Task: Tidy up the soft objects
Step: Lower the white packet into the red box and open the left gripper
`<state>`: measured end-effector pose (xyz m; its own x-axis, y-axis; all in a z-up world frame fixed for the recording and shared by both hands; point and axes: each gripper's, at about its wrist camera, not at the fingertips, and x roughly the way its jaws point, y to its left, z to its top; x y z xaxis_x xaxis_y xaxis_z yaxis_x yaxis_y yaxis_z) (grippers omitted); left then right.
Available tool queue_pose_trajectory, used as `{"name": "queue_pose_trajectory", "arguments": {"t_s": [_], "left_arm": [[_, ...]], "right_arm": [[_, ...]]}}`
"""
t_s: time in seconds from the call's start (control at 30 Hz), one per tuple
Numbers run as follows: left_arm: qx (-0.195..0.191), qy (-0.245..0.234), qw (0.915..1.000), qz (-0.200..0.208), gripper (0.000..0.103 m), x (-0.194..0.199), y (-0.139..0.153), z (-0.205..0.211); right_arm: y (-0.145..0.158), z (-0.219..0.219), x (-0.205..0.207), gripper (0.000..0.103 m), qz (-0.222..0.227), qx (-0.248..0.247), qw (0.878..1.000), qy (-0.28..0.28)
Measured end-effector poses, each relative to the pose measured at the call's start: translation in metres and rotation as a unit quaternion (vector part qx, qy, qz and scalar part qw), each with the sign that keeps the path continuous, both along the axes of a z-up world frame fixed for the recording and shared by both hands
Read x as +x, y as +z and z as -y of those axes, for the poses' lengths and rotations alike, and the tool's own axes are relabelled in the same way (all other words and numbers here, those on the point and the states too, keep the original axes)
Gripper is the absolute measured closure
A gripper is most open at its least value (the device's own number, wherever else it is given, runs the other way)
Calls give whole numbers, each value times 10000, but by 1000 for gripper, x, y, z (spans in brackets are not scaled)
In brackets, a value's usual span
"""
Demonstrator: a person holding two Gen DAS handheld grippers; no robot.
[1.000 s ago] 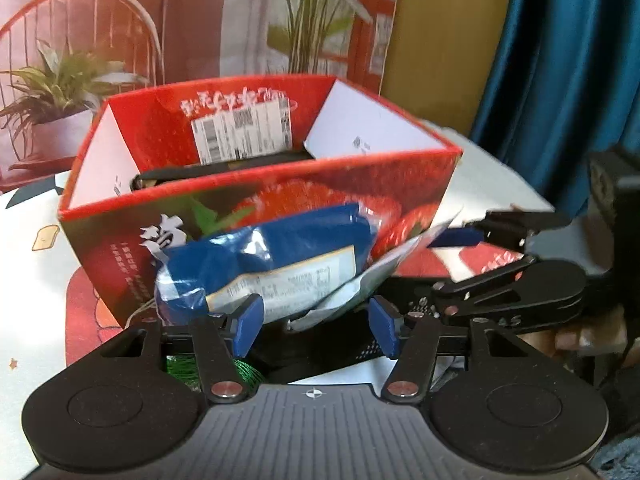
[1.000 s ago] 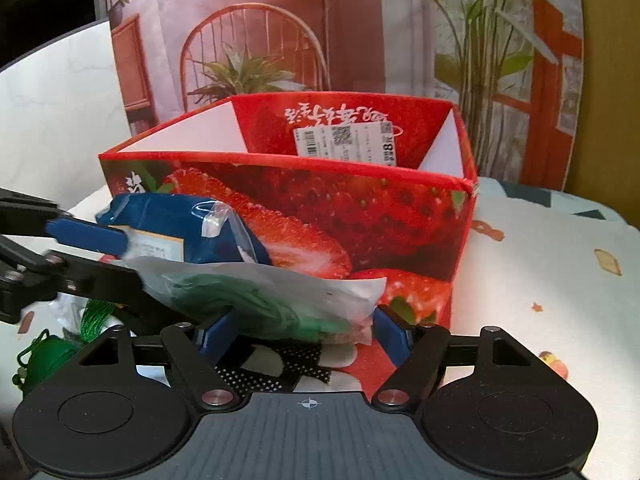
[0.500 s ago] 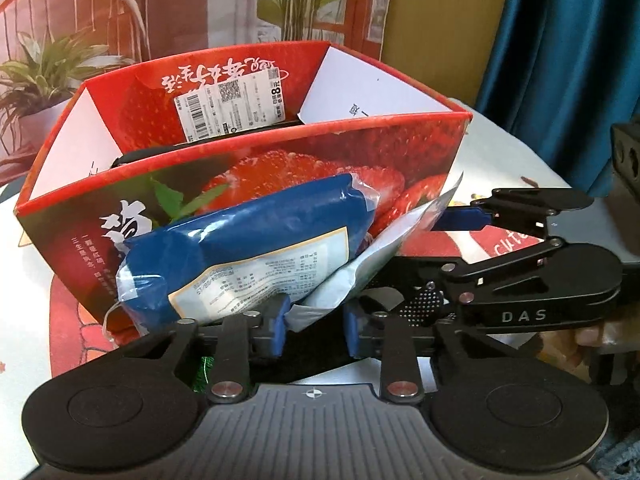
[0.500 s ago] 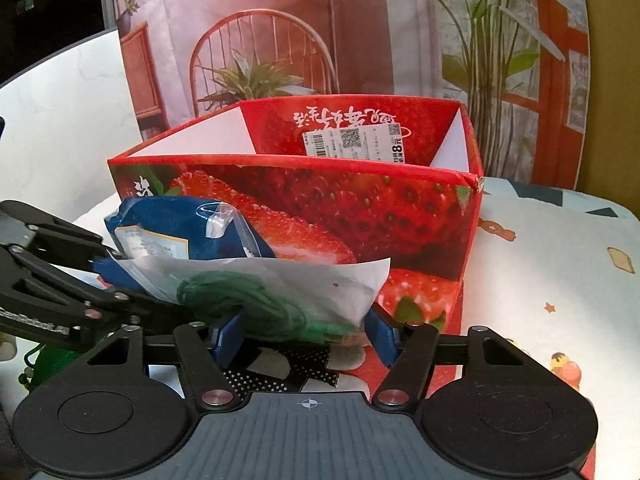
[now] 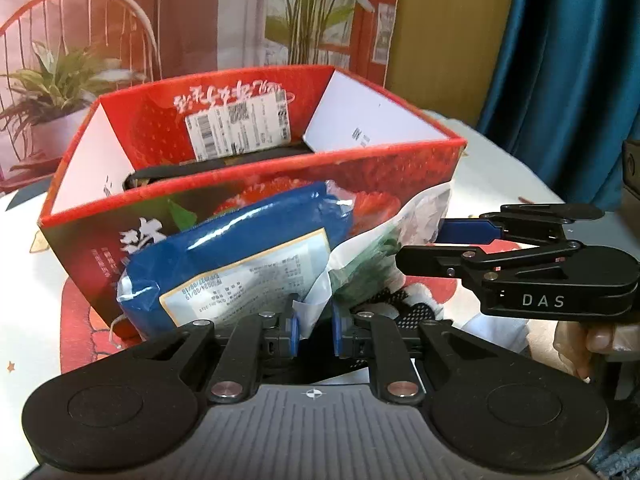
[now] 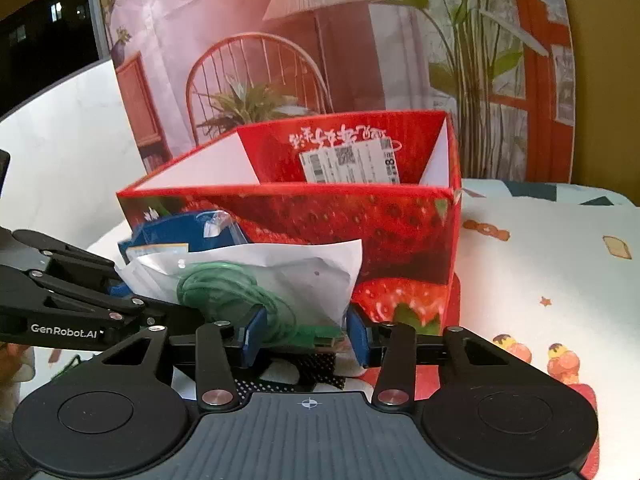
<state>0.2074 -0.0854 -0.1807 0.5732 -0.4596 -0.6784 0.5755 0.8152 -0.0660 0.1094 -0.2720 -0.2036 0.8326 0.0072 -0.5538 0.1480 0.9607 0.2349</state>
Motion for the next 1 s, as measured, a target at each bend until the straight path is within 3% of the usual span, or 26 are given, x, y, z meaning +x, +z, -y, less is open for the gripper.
{"name": "queue_pose_trajectory", "arguments": {"t_s": [0.23,0.43,0.67,0.8,1.0], "left_arm": [[-383,39,9990,211,86,-13,21,-10],[-578,146,9962,640,86,-20,49,-18],[-769,340,9917,974,86,-16,80,-28],[-928,473,9900,949,86,1,93,-36],[-866,509,9911,877,86,38,97,-37]], "right_arm": [[29,-1,-14,63,327,-50,9994,-40],[64,-4,-18,63,702,-267,9972,23],[94,-7,-2,71,1042,-384,9938,92],[106,-6,13,72,1136,-340,9928,152],[113,-2,46,72,1131,-439,9923,231]]}}
